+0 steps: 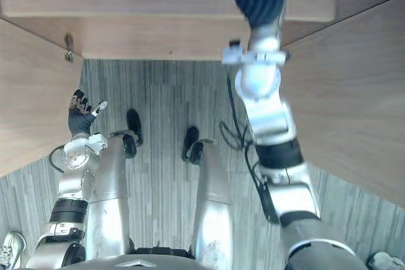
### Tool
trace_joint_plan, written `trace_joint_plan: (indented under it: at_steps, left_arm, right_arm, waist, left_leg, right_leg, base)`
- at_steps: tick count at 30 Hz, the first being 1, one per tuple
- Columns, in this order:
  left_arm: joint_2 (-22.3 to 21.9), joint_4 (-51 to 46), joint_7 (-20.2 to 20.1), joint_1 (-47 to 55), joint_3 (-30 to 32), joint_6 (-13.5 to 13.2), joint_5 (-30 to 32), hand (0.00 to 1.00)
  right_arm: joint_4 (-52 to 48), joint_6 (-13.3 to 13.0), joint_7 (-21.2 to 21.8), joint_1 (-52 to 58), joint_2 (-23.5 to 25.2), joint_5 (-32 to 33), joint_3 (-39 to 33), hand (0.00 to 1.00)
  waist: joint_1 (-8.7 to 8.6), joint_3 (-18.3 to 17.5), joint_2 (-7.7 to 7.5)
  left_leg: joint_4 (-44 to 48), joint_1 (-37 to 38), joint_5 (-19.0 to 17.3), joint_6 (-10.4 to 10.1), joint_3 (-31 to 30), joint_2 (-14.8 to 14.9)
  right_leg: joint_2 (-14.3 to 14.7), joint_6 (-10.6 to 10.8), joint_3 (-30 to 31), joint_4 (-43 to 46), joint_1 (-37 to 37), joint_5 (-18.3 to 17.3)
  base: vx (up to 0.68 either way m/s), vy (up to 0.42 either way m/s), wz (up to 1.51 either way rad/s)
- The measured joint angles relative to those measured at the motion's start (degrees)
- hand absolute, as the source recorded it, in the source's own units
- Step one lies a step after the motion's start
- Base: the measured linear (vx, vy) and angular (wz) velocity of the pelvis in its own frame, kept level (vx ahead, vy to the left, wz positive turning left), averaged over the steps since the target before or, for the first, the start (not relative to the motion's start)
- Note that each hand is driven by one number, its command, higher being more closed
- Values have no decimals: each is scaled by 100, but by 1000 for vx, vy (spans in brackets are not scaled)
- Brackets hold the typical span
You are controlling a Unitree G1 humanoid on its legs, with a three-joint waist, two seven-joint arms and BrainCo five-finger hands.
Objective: Walk over to the cabinet, pick up the folder, carry it to the office cabinet, place the folder inside the office cabinet, then close the office cabinet door
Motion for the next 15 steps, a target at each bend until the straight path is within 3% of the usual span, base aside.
trace_joint_plan:
  at_steps: [5,9,11,15]
  left_arm:
    - [-9,6,-165,337,-6,108,355,0]
    - [-16,39,-234,941,-181,159,660,0]
    - [-27,50,-274,1118,-292,166,755,0]
    - [-47,311,-388,1508,-521,170,835,0]
  right_arm:
    - [-830,-338,391,1796,630,-241,114,100]
    - [-896,-624,770,3221,1155,-415,558,100]
    - [-886,-682,906,3706,1337,-416,639,100]
    - [-628,-738,1122,4693,1623,-504,694,100]
  waist:
    - [-102,-332,-98]
    - [-162,-745,-154]
    - [-177,-768,-164]
    - [-248,-1149,-213]
  left_leg:
    - [13,603,-277,-1,86,38]
    - [71,1324,-624,16,190,120]
    - [-12,1723,-704,37,267,122]
    - [-430,2466,-763,45,445,83]
  right_leg:
    - [25,110,34,-234,645,-78]
    - [98,223,88,-493,1435,-158]
    - [93,261,106,-660,1825,-183]
    - [86,353,128,-1238,2568,-123]
  base:
    - [54,26,-10]
    - [141,34,-14]
    - [135,51,-1]
    - [119,68,-3]
